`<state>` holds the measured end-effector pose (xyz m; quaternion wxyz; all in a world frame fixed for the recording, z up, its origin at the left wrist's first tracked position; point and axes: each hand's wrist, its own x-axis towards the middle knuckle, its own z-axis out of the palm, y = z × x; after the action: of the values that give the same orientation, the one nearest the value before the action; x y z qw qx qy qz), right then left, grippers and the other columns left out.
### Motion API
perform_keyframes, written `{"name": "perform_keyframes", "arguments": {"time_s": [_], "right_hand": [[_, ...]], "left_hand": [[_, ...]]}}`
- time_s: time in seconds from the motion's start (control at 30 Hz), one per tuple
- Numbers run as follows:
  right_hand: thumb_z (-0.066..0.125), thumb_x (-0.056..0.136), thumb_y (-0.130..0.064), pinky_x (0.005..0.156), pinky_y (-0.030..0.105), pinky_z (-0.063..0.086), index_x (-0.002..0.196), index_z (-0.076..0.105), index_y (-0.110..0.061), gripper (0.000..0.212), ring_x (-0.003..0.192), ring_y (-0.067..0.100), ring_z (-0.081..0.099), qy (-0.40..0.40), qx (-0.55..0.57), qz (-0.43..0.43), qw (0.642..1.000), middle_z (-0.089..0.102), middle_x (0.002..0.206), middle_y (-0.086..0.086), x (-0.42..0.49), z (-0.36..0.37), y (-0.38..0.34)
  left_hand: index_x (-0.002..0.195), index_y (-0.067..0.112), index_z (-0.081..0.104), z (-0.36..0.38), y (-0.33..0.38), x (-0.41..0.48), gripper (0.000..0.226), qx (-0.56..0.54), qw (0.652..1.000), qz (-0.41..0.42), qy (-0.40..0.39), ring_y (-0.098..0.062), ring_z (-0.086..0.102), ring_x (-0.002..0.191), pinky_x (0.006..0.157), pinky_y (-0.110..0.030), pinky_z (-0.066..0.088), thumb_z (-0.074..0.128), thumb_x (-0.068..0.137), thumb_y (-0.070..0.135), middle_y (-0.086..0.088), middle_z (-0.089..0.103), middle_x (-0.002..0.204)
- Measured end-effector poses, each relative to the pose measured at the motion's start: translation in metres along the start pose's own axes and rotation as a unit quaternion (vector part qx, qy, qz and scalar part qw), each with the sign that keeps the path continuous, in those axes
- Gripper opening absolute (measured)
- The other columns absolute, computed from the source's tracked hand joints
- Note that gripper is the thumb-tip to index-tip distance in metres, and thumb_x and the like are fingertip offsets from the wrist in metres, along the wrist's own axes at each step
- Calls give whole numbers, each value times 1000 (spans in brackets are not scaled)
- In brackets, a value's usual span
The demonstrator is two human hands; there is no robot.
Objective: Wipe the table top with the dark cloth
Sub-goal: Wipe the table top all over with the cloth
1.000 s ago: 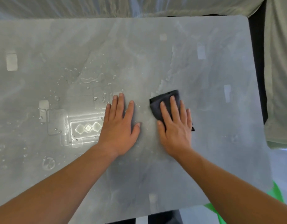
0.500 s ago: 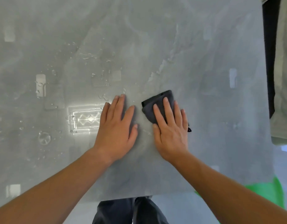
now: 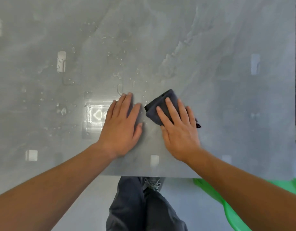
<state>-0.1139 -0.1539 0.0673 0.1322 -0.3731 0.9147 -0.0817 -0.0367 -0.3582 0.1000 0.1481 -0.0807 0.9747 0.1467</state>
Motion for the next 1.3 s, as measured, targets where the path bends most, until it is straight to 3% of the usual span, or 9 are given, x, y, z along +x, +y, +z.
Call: {"name": "perform_keyframes", "arguments": {"time_s": [0.1, 0.27, 0.4, 0.5, 0.73, 0.87, 1.0, 1.2, 1.3], "right_hand": [[35, 102, -35, 123, 54, 11, 157, 28, -28, 55, 153, 35, 13, -14, -13, -3, 1000, 13, 168, 2, 5, -8, 28], [33, 101, -34, 124, 53, 7, 158, 23, -28, 59, 154, 35, 6, 47, 59, 211, 975, 8, 169, 3, 1, -8, 16], [38, 100, -36, 121, 59, 15, 157, 28, -24, 59, 153, 39, 10, -3, 10, 53, 999, 13, 168, 8, -48, 13, -30], [38, 100, -38, 121, 58, 15, 155, 32, -26, 57, 153, 36, 14, -12, -6, -33, 999, 17, 167, 4, -56, 13, -10], [37, 100, -34, 124, 51, 4, 158, 25, -28, 60, 154, 32, 6, 77, 73, 251, 962, 10, 169, 1, -34, 7, -7], [40, 101, -37, 123, 55, 9, 157, 29, -24, 59, 153, 37, 11, 49, 39, 139, 988, 16, 167, 5, -71, 26, -55], [43, 102, -37, 122, 56, 13, 155, 34, -22, 55, 153, 35, 15, 31, 14, 44, 998, 22, 166, 5, -86, 28, -34], [38, 101, -31, 125, 49, 2, 158, 24, -27, 59, 155, 30, 6, 82, 67, 243, 964, 13, 168, 0, -64, 25, -44], [39, 101, -34, 124, 53, 7, 158, 25, -28, 59, 155, 32, 5, 58, 47, 215, 974, 11, 168, 2, -82, 40, -91]], "left_hand": [[150, 14, 31, 5, 1, -19, 59, 5, 1000, -11, -15, -33, 2, 152, 123, -47, 6, 29, 99, 44, -19, 9, 164], [157, 18, 16, 14, -2, -33, 64, 10, 999, -25, -39, -29, -11, 152, 123, -45, -1, 27, 100, 47, -14, -5, 166], [157, 22, 15, 14, -1, -31, 64, 7, 999, -33, -39, -28, -11, 153, 122, -42, -5, 24, 99, 48, -12, -6, 166], [157, 22, 16, 14, -3, -32, 65, 6, 999, -27, -40, -28, -8, 153, 121, -42, -4, 20, 97, 47, -12, -5, 166], [159, 26, 6, 20, -13, -34, 62, -1, 999, -7, -38, -23, -18, 151, 118, -35, -14, 22, 103, 48, -8, -15, 166], [159, 24, 4, 21, -14, -34, 64, -5, 999, 2, -41, -22, -22, 150, 119, -36, -15, 23, 103, 49, -7, -18, 165], [158, 20, 12, 17, -19, -41, 62, -20, 999, 17, -31, -21, -17, 151, 122, -37, -10, 29, 103, 43, -9, -10, 166], [156, 21, 19, 19, -32, -64, 64, -12, 1000, 3, -22, -22, -15, 152, 123, -45, -8, 22, 98, 47, -10, -4, 167], [156, 21, 20, 20, -42, -70, 64, -1, 1000, -2, -26, -23, -14, 152, 123, -46, -7, 22, 98, 48, -10, -3, 167]]}}
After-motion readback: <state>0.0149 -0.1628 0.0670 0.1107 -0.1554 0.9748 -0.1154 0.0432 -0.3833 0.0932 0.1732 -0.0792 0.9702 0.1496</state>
